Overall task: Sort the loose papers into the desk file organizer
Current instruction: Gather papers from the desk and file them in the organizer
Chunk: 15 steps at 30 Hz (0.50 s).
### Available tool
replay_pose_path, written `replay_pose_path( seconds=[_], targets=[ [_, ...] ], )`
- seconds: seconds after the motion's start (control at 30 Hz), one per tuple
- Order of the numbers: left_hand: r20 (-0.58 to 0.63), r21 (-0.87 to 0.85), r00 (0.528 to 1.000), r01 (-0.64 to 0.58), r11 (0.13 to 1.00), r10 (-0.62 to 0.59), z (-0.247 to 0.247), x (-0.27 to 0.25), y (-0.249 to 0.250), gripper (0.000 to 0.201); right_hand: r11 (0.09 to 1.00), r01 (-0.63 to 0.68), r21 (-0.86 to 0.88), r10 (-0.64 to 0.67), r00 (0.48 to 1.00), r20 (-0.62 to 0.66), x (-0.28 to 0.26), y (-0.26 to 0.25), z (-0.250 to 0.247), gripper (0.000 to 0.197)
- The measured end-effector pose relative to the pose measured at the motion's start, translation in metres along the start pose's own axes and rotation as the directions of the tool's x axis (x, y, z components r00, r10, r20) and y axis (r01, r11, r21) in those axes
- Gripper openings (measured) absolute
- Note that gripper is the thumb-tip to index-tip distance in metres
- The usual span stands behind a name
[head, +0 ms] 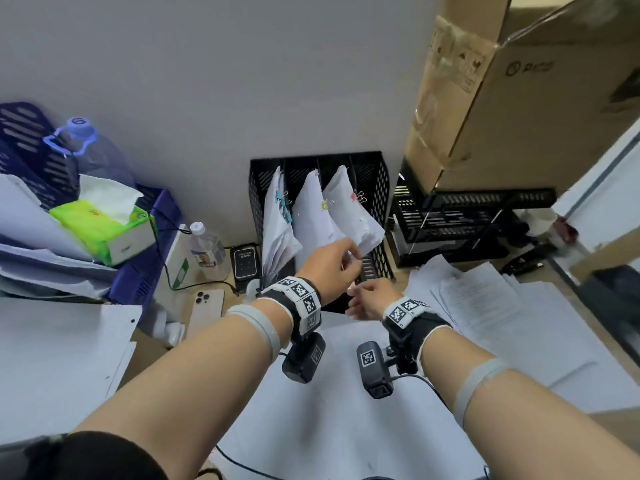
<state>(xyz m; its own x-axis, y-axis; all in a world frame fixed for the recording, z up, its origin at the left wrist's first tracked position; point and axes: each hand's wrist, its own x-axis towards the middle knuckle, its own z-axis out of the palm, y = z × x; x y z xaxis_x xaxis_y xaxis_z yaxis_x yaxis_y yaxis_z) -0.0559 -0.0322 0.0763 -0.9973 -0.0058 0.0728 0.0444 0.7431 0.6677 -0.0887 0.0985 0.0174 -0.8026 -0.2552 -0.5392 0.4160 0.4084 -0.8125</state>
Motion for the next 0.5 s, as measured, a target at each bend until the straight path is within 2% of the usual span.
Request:
replay_pose_path(
  seconds=[0.1,0.17,0.27,0.33,0.4,0.5],
  targets=[
    [0.114,-0.012,0.992,-0.055,0.998,0.056,0.036,-0.001,0.015,0.009,0.997,-0.071,0.003,0.071,0.995,-0.071,-0.016,0.039,-0.028,0.017],
    [0.231,-0.018,0.973,-0.025,1.000,0.029,0.063,-0.005,0.020,0.010,0.990,-0.136,-0.035,0.131,0.984,-0.123,-0.024,0.071,-0.051,0.015],
    [0.440,0.017,0.891,0.110,0.994,-0.107,0.103,-0.017,0.013,0.011,0.956,-0.235,-0.174,0.207,0.964,-0.164,-0.031,0.118,-0.082,0.016],
    [0.538,0.123,0.822,0.144,0.982,-0.187,0.126,-0.024,0.001,0.021,0.895,-0.290,-0.340,0.246,0.955,-0.166,-0.033,0.144,-0.097,0.027],
    [0.580,0.202,0.778,0.148,0.968,-0.240,0.144,-0.027,-0.008,0.032,0.852,-0.324,-0.412,0.274,0.945,-0.176,-0.035,0.163,-0.107,0.040],
    [0.583,0.211,0.762,0.193,0.958,-0.282,0.163,-0.020,-0.006,0.030,0.859,-0.324,-0.398,0.254,0.942,-0.219,-0.028,0.180,-0.124,0.036]
  ],
)
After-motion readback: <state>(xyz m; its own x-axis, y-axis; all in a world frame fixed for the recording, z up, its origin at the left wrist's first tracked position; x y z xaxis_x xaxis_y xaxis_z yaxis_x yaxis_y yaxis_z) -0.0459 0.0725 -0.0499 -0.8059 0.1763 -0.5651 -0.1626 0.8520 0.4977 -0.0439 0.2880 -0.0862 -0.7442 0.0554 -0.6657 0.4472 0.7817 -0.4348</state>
